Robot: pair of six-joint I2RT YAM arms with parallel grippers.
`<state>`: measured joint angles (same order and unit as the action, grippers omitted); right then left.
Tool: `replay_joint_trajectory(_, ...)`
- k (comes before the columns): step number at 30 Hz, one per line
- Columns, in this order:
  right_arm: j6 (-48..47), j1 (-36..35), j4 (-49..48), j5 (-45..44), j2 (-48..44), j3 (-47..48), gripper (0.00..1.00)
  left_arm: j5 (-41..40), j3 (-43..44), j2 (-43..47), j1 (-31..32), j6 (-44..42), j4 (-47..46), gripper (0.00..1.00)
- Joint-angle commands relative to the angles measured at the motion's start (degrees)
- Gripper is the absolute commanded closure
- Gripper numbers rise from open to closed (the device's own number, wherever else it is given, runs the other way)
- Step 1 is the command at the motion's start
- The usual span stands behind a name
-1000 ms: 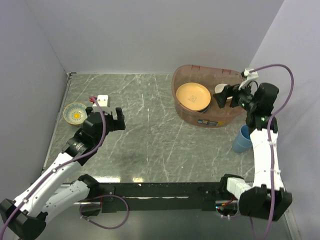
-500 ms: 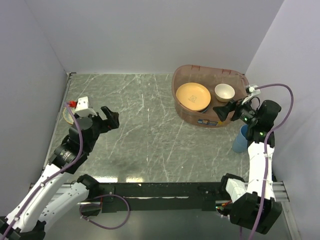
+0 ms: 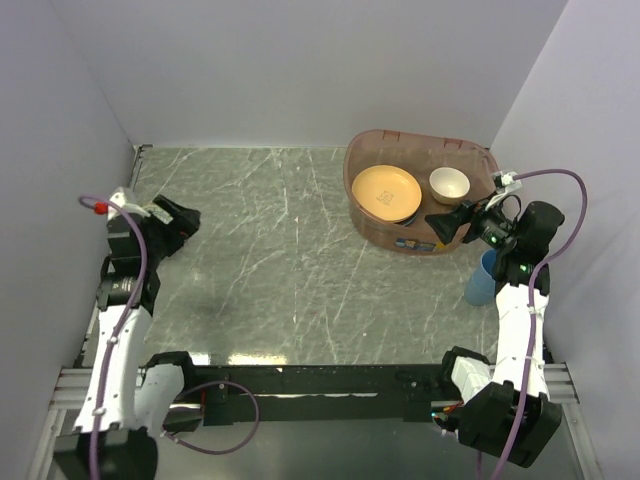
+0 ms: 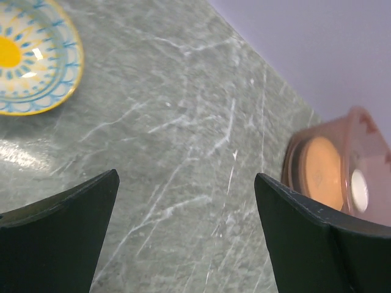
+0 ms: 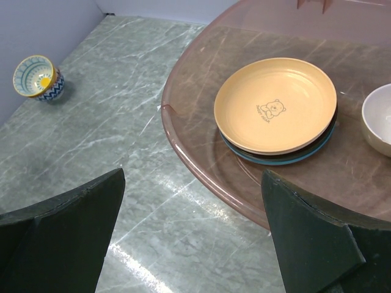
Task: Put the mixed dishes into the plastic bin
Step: Pick up the bowl from the center of the board.
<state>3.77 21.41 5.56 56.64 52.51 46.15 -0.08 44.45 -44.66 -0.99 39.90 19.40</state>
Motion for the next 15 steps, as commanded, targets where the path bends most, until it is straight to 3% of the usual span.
replay_joint_trajectory(1, -0.1, 0.3, -2.3, 0.4, -0.8, 0.3, 0.0, 19.9, -3.0, -2.3, -13.2, 6.1, -5.1, 0.01)
replay_joint_trajectory(7, -0.1, 0.2, -2.2, 0.4, -0.8, 0.3, 0.0, 27.4, -4.0, -6.2, -23.8, 8.7, -4.3, 0.01)
replay_joint_trajectory(15, -0.3, 0.2, -1.3, 0.2, -0.2, 0.8, 0.0, 23.1, -4.3, -11.4, -27.4, 13.9, -4.2, 0.01)
